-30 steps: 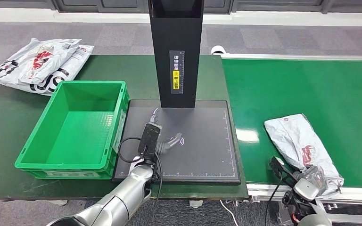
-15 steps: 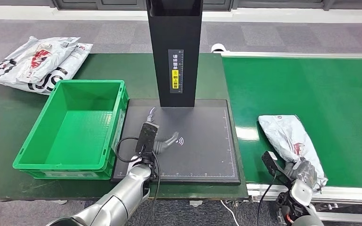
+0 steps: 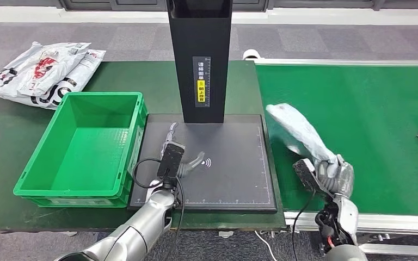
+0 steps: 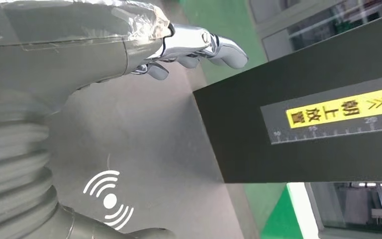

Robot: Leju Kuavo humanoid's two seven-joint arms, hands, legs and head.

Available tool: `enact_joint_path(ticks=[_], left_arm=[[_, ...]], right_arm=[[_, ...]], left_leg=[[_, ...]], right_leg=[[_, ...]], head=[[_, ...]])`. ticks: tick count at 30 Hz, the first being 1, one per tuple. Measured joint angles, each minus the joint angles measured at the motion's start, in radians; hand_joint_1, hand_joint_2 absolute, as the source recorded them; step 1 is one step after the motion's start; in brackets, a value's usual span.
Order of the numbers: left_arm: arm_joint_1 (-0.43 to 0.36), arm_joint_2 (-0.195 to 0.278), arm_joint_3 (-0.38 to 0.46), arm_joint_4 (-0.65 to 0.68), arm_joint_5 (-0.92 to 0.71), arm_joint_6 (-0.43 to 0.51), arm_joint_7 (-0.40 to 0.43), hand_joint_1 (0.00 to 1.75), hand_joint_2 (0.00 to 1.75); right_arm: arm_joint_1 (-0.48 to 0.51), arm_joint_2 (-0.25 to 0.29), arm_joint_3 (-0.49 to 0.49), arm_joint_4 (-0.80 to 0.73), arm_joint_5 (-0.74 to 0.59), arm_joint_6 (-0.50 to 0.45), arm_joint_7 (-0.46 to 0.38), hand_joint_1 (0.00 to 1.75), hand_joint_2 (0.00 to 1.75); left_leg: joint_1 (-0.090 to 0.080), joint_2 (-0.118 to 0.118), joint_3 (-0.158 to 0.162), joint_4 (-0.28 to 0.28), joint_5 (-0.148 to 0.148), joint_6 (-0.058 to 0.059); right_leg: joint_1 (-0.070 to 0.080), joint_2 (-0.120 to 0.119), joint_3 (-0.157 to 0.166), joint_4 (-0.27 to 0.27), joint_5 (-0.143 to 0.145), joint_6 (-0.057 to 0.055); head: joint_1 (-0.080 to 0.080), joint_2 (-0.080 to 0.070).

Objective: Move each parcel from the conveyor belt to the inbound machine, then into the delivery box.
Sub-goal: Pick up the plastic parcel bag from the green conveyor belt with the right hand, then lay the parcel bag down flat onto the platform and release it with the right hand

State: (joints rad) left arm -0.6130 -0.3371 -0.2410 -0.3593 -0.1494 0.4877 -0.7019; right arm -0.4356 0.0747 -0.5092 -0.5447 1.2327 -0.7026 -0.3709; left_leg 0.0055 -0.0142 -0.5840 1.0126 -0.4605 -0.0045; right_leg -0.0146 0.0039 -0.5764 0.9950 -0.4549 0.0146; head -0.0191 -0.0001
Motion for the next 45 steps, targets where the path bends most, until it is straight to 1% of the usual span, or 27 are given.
enact_joint_path(ticks=[1,2,3,5,7,10,12,14,16,20,22,25,26,28,29,30,33,36,41,43,45], left_arm=[[0.0,0.0,0.0,-0.005,-0.007,0.004,0.0,0.0,1.75],[0.0,0.001,0.0,-0.011,-0.012,0.007,0.0,0.0,1.75],[0.0,0.001,0.0,-0.017,-0.017,0.009,0.0,0.0,1.75],[0.001,0.001,0.0,-0.032,-0.026,0.008,0.0,0.0,1.75],[0.003,0.001,0.0,-0.045,-0.034,0.008,0.0,0.0,1.75],[0.003,0.0,0.0,-0.059,-0.04,0.01,0.0,0.0,1.75],[0.004,0.0,0.0,-0.065,-0.041,0.014,0.0,0.0,1.75],[0.007,0.001,0.0,-0.07,-0.04,0.017,0.0,0.0,1.75],[0.009,0.003,0.0,-0.074,-0.037,0.018,0.0,0.0,1.75],[0.015,0.008,0.0,-0.084,-0.034,0.022,0.0,0.0,1.75],[0.018,0.009,0.0,-0.091,-0.029,0.027,0.0,0.0,1.75],[0.022,0.009,0.0,-0.105,-0.019,0.033,0.0,0.0,1.75],[0.023,0.009,0.0,-0.11,-0.016,0.035,0.0,0.0,1.75],[0.025,0.009,0.0,-0.123,-0.007,0.045,0.0,0.0,1.75],[0.027,0.009,0.0,-0.132,-0.002,0.052,0.0,0.0,1.75],[0.031,0.009,0.0,-0.144,0.005,0.064,0.0,0.0,1.75],[0.06,0.013,0.0,-0.208,0.02,0.136,0.0,0.0,1.75],[0.091,0.019,0.0,-0.284,0.019,0.199,0.0,0.0,1.75],[0.115,0.025,0.003,-0.349,-0.03,0.208,0.0,0.0,1.75],[0.125,0.024,0.023,-0.375,-0.106,0.209,0.0,0.0,1.75],[0.135,0.019,0.064,-0.401,-0.214,0.21,0.0,0.0,1.75]], right_arm=[[-0.002,0.027,-0.011,-0.028,-0.032,0.0,-0.064,1.75,1.75],[-0.003,0.055,-0.016,-0.053,-0.055,0.0,-0.111,1.75,1.75],[-0.002,0.084,-0.015,-0.074,-0.07,0.0,-0.141,1.75,1.75],[0.006,0.14,0.006,-0.111,-0.075,0.0,-0.152,1.75,1.75],[0.02,0.187,0.061,-0.131,-0.057,0.0,-0.106,1.75,1.75],[0.042,0.234,0.209,-0.138,-0.038,0.0,0.022,1.75,1.75],[0.057,0.255,0.314,-0.148,-0.035,0.001,0.089,1.75,1.75],[0.066,0.267,0.389,-0.161,-0.031,0.001,0.107,1.75,1.75],[0.068,0.273,0.43,-0.169,-0.029,0.0,0.1,1.75,1.75],[0.063,0.282,0.474,-0.162,-0.032,0.008,0.089,1.75,1.75],[0.043,0.285,0.505,-0.127,-0.031,0.049,0.103,1.75,1.75],[0.009,0.291,0.579,-0.049,-0.031,0.176,0.149,1.75,1.75],[0.002,0.293,0.609,-0.028,-0.041,0.224,0.162,1.53,1.75],[-0.008,0.295,0.68,0.014,-0.061,0.301,0.182,0.65,1.75],[-0.012,0.295,0.716,0.032,-0.068,0.325,0.188,0.22,1.75],[-0.017,0.295,0.75,0.047,-0.077,0.338,0.192,0.0,1.75],[-0.032,0.294,0.817,0.085,-0.117,0.36,0.187,0.0,1.75],[-0.04,0.29,0.849,0.106,-0.161,0.361,0.169,0.0,1.75],[-0.042,0.282,0.862,0.116,-0.198,0.344,0.156,0.0,1.75],[-0.041,0.278,0.866,0.116,-0.215,0.324,0.151,0.0,1.75],[-0.038,0.274,0.869,0.116,-0.236,0.304,0.142,0.0,1.75]], left_leg=[[0.0,0.0,0.0,0.0,0.0,0.0],[0.0,0.0,0.0,0.0,0.0,-0.001],[0.001,0.0,0.0,0.0,0.001,-0.001],[0.001,0.0,0.0,0.0,0.001,-0.001],[0.001,0.0,-0.001,0.0,0.001,-0.001],[0.001,0.002,-0.001,0.0,0.001,-0.001],[0.001,0.002,-0.002,0.0,0.001,-0.001],[0.001,0.002,-0.002,0.0,0.001,-0.001],[0.0,0.001,-0.002,0.0,0.001,-0.001],[0.0,0.002,-0.003,0.0,0.001,-0.001],[0.0,0.002,-0.003,0.0,0.001,-0.001],[0.0,0.001,-0.003,0.0,0.001,-0.002],[0.001,0.001,-0.003,0.0,0.001,-0.002],[0.001,0.001,-0.003,0.0,0.001,-0.002],[0.001,0.001,-0.003,0.0,0.001,-0.002],[0.001,0.001,-0.003,0.0,0.001,-0.002],[0.001,0.003,-0.002,0.0,0.001,-0.002],[0.001,0.004,-0.002,0.0,0.001,-0.002],[0.001,0.003,-0.002,0.0,0.001,-0.002],[0.001,0.003,-0.002,0.0,0.001,-0.002],[0.001,0.003,-0.002,0.0,0.001,-0.002]], right_leg=[[0.0,0.0,0.0,0.0,0.0,0.0],[0.0,0.0,0.0,0.001,0.0,0.0],[0.0,0.0,-0.001,0.001,0.0,-0.001],[0.001,0.0,-0.001,0.002,-0.001,-0.001],[0.001,0.0,-0.002,0.002,-0.001,-0.001],[0.0,0.001,-0.003,0.002,-0.001,-0.001],[0.0,0.001,-0.004,0.002,-0.001,-0.001],[0.0,0.001,-0.004,0.002,-0.001,-0.001],[0.0,0.001,-0.004,0.002,-0.001,-0.001],[0.0,0.001,-0.005,0.002,-0.001,-0.001],[0.0,0.001,-0.005,0.002,-0.001,-0.001],[0.0,0.001,-0.005,0.002,-0.001,-0.001],[0.0,0.0,-0.005,0.002,-0.001,-0.001],[0.0,0.001,-0.005,0.002,-0.001,-0.001],[0.001,0.001,-0.005,0.002,-0.001,-0.001],[0.001,0.001,-0.005,0.002,-0.001,-0.001],[0.0,0.002,-0.005,0.002,-0.001,-0.001],[0.0,0.002,-0.005,0.002,-0.001,-0.001],[0.0,0.002,-0.004,0.002,0.0,-0.002],[0.0,0.002,-0.004,0.002,0.0,-0.002],[0.0,0.002,-0.004,0.002,0.0,-0.002]], head=[[0.0,0.0],[0.0,0.0],[0.0,0.0],[0.0,0.0],[0.0,0.0],[0.0,0.0],[0.0,0.0],[0.0,0.0],[0.0,0.0],[0.0,0.0],[0.0,0.0],[0.0,0.0],[0.0,0.0],[0.0,0.0],[0.0,0.0],[0.0,0.0],[0.0,0.0],[0.0,0.0],[0.0,0.0],[0.0,0.0],[0.0,0.0]])
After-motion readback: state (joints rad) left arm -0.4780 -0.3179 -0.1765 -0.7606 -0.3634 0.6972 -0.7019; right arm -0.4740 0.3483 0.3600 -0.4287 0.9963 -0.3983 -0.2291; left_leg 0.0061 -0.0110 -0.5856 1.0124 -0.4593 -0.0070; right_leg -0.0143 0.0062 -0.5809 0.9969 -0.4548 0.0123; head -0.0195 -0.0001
